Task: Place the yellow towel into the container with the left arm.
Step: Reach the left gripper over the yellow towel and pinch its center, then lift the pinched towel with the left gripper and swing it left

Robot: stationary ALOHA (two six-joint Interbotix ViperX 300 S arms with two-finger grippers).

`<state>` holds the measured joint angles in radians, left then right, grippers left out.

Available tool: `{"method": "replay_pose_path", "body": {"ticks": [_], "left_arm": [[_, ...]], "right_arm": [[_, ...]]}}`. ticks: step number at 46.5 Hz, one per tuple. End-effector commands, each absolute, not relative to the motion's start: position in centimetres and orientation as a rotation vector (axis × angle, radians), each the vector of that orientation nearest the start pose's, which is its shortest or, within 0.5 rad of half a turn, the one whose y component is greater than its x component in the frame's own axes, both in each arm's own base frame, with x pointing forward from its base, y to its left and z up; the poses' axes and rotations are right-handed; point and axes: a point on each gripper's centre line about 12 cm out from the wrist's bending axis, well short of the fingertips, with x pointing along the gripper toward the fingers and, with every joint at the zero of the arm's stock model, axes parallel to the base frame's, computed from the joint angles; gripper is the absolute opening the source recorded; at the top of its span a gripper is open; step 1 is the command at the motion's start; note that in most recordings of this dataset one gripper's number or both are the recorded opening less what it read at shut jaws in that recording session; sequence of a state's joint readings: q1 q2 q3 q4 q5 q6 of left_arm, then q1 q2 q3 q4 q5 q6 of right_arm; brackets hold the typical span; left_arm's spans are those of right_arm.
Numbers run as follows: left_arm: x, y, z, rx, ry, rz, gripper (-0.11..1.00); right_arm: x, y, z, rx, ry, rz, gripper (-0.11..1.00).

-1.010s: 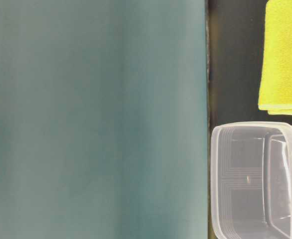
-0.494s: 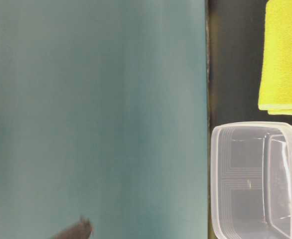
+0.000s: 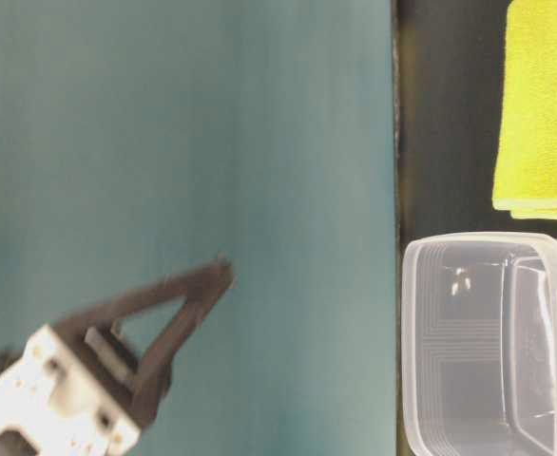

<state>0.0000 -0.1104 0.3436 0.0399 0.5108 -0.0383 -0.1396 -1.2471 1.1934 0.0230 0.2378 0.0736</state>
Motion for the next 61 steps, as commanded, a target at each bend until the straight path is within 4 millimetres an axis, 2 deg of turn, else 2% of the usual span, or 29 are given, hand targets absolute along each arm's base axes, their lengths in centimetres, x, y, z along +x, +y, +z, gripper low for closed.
{"method": "replay_pose_path", "body": {"ticks": [1, 6, 10, 17, 25, 38, 45, 51, 54, 61], "left_arm": [[43.0, 0.3, 27.9, 0.027, 0.767, 0.015, 0.51], [46.3, 0.4, 25.4, 0.051, 0.847, 0.006, 0.80], [48.5, 0.7, 23.3, 0.057, 0.904, 0.008, 0.91], [52.2, 0.8, 19.7, 0.121, 0.975, -0.026, 0.90], [54.8, 1.0, 16.3, 0.164, 1.036, -0.052, 0.91], [54.5, 1.3, 10.7, 0.162, 1.244, -0.066, 0.91], [54.4, 1.1, 9.1, 0.163, 1.270, -0.071, 0.91], [54.3, 1.1, 9.0, 0.163, 1.276, -0.072, 0.89], [54.3, 1.1, 9.1, 0.164, 1.274, -0.073, 0.83], [54.5, -0.2, 9.5, 0.183, 1.260, -0.095, 0.47]], "right_arm": [[14.4, -2.0, 27.7, 0.114, 0.177, -0.146, 0.79], [13.8, -1.9, 27.7, 0.113, 0.191, -0.145, 0.79], [13.5, -1.9, 27.8, 0.107, 0.194, -0.146, 0.79], [13.2, -1.8, 28.2, 0.108, 0.189, -0.145, 0.79], [13.1, -1.8, 28.4, 0.114, 0.180, -0.145, 0.79], [12.9, -1.8, 28.7, 0.108, 0.163, -0.144, 0.79], [12.9, -1.8, 28.5, 0.114, 0.169, -0.145, 0.79], [12.9, -1.8, 28.5, 0.114, 0.164, -0.145, 0.79], [12.8, -1.8, 28.6, 0.114, 0.160, -0.145, 0.79], [12.7, -1.8, 28.8, 0.114, 0.149, -0.144, 0.78]]}}
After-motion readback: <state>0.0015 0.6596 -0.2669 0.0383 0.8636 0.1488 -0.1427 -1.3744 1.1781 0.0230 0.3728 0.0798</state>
